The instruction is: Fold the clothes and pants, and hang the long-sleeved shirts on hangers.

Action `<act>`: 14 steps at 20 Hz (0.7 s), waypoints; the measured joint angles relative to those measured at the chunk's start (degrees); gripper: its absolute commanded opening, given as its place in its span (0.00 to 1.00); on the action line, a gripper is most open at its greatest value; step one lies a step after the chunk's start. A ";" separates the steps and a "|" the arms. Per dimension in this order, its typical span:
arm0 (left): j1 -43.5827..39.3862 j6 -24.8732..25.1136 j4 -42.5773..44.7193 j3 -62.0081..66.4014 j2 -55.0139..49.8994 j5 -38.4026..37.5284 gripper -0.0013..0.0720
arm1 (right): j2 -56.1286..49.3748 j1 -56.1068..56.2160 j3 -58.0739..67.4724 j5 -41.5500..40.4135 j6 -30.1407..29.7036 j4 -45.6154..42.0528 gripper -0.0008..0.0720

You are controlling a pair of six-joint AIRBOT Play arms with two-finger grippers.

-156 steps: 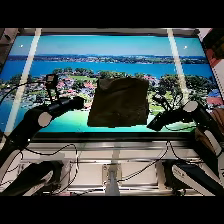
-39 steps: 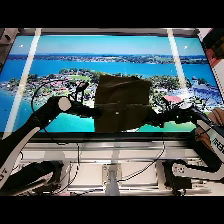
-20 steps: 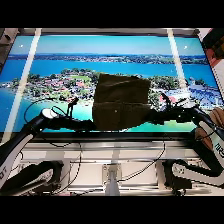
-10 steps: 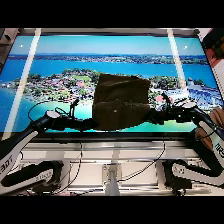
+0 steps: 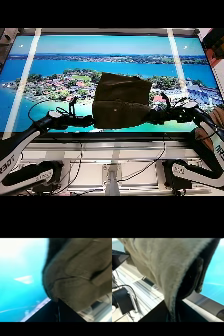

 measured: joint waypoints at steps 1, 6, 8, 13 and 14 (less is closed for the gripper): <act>-0.24 0.70 -0.37 0.66 0.00 -1.07 0.06 | 0.87 0.00 0.44 0.35 -0.35 0.00 0.07; 3.06 3.56 -1.46 9.92 2.84 -11.13 0.06 | 8.96 0.00 7.17 3.06 -1.40 -0.02 0.07; 6.10 4.02 -3.32 15.89 5.46 -15.78 0.06 | 13.03 0.00 12.11 3.89 -0.72 -0.09 0.07; 12.37 5.79 -13.44 29.07 14.95 -21.73 0.06 | 22.34 0.00 27.93 4.68 4.92 0.22 0.07; 12.87 5.99 -14.60 30.99 17.18 -21.99 0.06 | 23.85 0.00 31.04 4.72 6.21 0.44 0.07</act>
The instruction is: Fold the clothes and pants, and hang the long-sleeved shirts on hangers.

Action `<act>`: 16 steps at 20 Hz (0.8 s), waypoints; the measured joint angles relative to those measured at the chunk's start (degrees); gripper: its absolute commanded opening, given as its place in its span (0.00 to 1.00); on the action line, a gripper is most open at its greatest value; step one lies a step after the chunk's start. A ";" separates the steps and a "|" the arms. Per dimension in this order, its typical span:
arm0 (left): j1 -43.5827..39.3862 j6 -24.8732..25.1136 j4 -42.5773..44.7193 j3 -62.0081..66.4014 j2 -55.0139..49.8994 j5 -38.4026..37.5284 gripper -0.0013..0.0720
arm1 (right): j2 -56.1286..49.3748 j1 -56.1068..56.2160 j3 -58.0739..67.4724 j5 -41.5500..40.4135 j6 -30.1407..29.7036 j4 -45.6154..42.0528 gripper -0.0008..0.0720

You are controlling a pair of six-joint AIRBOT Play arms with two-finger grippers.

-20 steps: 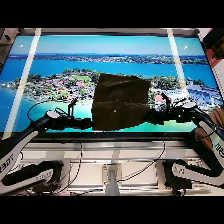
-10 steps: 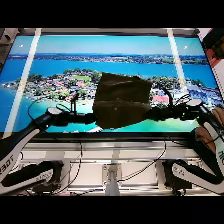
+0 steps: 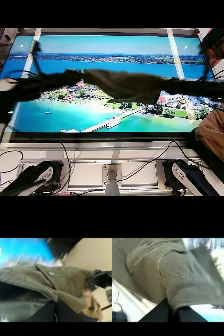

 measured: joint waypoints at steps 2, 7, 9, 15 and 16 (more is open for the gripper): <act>0.61 0.33 -1.44 2.58 4.83 0.37 0.06 | 2.75 0.00 5.95 0.11 2.80 0.48 0.07; 1.16 -2.14 3.06 4.81 19.02 6.47 0.05 | 9.31 0.00 14.60 4.09 7.32 0.87 0.07; 1.22 -8.17 9.92 5.09 25.18 8.28 0.05 | 11.69 0.20 15.72 7.69 10.10 1.09 0.07; 1.25 -31.17 31.21 5.18 38.10 8.52 0.05 | 16.98 5.53 9.11 14.36 17.22 1.07 0.07; 1.25 -33.79 33.48 4.68 38.51 7.50 0.05 | 17.44 6.99 5.97 14.25 18.05 0.85 0.07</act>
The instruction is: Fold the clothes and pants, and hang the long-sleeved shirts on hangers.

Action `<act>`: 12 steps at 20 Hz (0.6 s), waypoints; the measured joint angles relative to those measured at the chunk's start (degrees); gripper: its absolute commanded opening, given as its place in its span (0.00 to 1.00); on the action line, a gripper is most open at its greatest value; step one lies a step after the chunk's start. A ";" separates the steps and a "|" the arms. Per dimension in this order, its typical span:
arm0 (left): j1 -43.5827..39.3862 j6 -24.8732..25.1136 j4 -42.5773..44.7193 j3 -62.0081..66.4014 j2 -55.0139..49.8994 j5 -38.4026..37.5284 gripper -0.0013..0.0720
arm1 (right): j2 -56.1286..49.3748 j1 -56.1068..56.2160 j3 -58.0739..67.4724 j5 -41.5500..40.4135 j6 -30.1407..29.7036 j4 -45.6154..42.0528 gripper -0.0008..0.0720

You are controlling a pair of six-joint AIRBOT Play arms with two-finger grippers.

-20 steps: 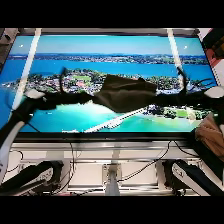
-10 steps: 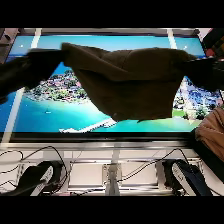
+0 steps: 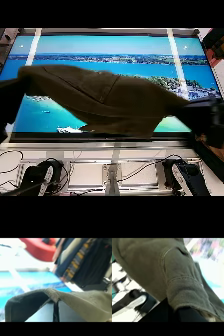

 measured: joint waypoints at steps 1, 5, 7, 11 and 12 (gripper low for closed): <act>0.00 -2.01 1.51 -0.81 0.00 -1.03 0.05 | 0.24 1.79 -3.78 -0.63 0.63 0.00 0.07; -0.02 -6.47 4.04 -8.46 -3.65 -3.85 0.06 | -0.81 9.05 -18.23 -9.79 1.86 -0.48 0.07; -0.22 -6.25 2.45 -13.51 -7.21 -1.70 0.06 | -2.75 11.89 -23.21 -17.51 2.05 -1.88 0.07; -3.96 0.55 -3.61 -20.35 -17.64 9.75 0.06 | -9.18 14.60 -27.69 -34.75 2.25 -5.49 0.07; -5.66 2.34 -5.22 -21.03 -20.52 13.14 0.06 | -11.08 14.86 -28.15 -38.97 2.25 -6.10 0.07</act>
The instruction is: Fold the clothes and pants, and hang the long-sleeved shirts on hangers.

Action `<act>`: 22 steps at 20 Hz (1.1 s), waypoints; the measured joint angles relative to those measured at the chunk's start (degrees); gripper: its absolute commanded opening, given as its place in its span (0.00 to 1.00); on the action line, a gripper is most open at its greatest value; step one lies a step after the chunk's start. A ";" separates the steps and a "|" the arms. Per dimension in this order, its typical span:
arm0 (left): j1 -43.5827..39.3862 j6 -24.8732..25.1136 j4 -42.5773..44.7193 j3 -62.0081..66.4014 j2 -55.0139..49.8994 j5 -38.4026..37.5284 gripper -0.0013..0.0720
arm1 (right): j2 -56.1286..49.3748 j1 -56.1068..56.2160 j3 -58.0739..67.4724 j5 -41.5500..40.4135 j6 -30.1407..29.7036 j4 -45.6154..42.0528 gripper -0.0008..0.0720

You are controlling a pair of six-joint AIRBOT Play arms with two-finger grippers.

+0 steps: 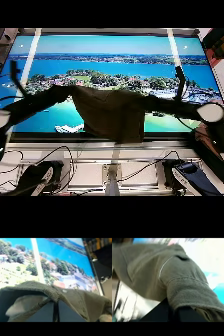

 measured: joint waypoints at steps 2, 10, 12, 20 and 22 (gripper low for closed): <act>-4.00 3.30 -2.71 -0.96 -5.97 7.43 0.06 | -4.13 0.37 -0.59 -8.52 0.02 -0.92 0.07; -12.85 7.63 -6.86 -1.81 -17.38 28.83 0.06 | -14.99 -2.95 -1.01 -23.45 0.07 -4.61 0.07; -13.31 7.89 -7.06 -1.81 -17.35 28.92 0.06 | -15.61 -5.16 -0.33 -19.54 0.04 -4.90 0.07; -9.25 7.52 -4.28 -1.81 -12.83 -3.50 0.05 | -15.69 -12.81 8.66 27.30 -9.01 -6.78 0.07; -7.21 4.90 0.90 -1.81 -11.76 -11.96 0.06 | -15.02 -13.29 8.72 36.30 -10.86 -7.26 0.07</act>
